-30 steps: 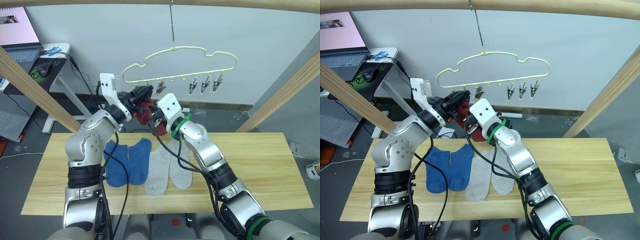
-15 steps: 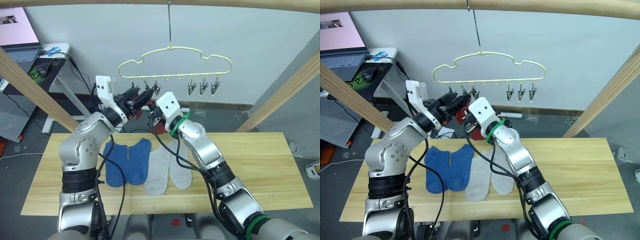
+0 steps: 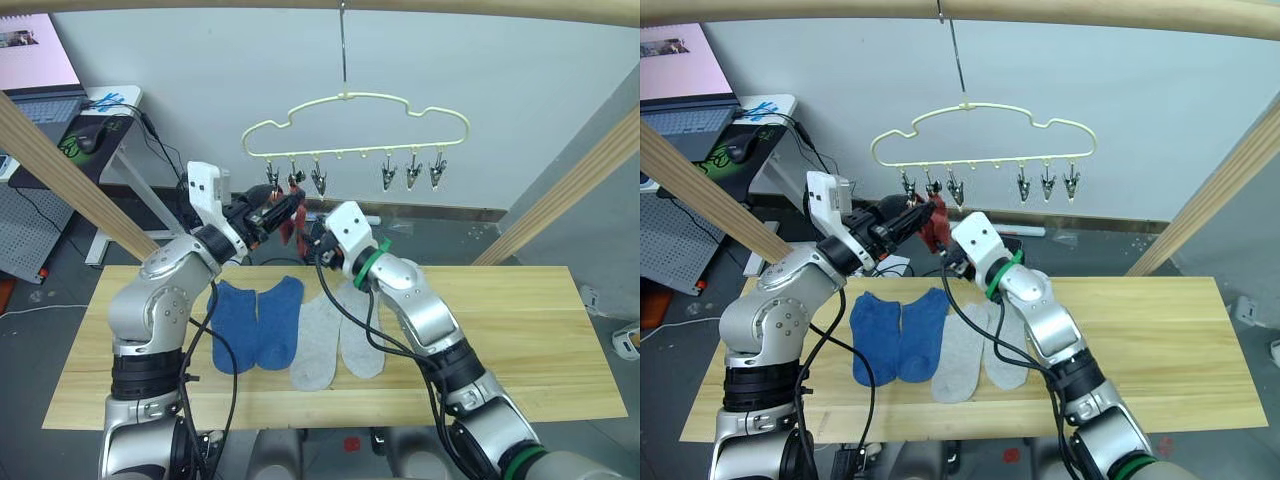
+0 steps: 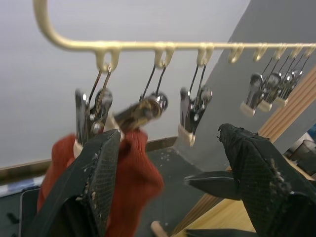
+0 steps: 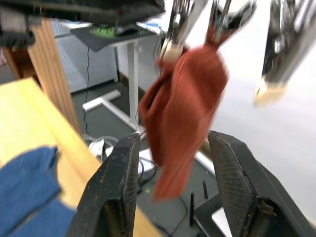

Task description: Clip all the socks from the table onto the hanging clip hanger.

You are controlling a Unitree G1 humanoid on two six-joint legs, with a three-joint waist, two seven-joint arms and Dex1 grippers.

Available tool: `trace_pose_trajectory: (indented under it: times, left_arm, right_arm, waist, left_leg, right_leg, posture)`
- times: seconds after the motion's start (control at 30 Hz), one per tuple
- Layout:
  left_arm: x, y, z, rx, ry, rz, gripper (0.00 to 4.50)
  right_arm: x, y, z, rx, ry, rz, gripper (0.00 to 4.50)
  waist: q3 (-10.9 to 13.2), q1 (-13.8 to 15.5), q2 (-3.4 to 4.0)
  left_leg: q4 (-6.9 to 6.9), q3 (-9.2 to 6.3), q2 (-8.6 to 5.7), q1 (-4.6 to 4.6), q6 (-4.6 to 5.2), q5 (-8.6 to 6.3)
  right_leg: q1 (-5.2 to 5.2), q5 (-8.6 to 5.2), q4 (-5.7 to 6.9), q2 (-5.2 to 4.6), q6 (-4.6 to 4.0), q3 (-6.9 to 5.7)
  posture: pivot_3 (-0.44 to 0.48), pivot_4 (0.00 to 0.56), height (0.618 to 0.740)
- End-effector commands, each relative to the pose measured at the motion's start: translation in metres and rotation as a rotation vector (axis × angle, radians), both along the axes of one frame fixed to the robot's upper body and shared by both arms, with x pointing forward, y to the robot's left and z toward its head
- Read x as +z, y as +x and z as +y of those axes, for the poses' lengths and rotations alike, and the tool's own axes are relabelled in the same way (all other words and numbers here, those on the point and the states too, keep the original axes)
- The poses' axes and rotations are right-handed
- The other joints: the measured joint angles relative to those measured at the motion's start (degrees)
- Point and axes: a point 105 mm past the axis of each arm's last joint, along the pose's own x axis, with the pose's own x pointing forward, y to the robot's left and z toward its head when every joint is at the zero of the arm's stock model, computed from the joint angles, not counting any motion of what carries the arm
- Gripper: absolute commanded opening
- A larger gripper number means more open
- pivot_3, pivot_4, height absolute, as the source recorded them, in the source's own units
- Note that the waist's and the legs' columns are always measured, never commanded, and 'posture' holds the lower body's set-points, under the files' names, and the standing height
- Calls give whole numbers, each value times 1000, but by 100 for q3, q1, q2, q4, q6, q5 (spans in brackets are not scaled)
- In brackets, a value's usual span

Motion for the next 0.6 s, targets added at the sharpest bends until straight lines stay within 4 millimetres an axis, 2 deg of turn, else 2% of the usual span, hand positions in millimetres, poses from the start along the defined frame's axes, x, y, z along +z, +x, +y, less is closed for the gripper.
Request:
trace_pose_trajectory:
  times: [0.03, 0.17, 0.33, 0.6]
  left_arm:
    - [10, -11, -2, -18, 60, -89, 3461]
    - [4, -15, 2, 0, 120, -114, 3461]
    - [-6, -22, 6, 34, 249, -199, 3461]
    - [-14, -30, -11, 52, 282, -298, 3461]
  right_arm:
    - [11, -17, -6, 41, 3, -30, 2211]
    - [6, -27, -26, 30, -25, -8, 2211]
    - [10, -42, -56, 25, -64, -18, 2211]
    - [25, -65, -90, 68, -91, -105, 2211]
  waist:
    - [-1, 1, -1]
    - [-10, 6, -6]
    - [-30, 14, -12]
    - [-138, 24, -34]
  left_leg:
    - [0, 0, 0, 0, -2, 1]
    - [-1, -2, -1, 0, -8, 5]
    - [-1, -1, -4, 0, -22, 12]
    - [2, 10, -7, 0, -25, 15]
  right_leg:
    - [-1, 0, 0, 0, 0, 0]
    - [-1, 0, 1, 0, 0, -1]
    - [0, 0, 2, 1, 0, 0]
    - [4, 1, 4, 2, -1, -4]
  posture:
    - [-62, 249, 740]
    - [-66, 220, 740]
    - [-69, 182, 740]
    - [-70, 138, 740]
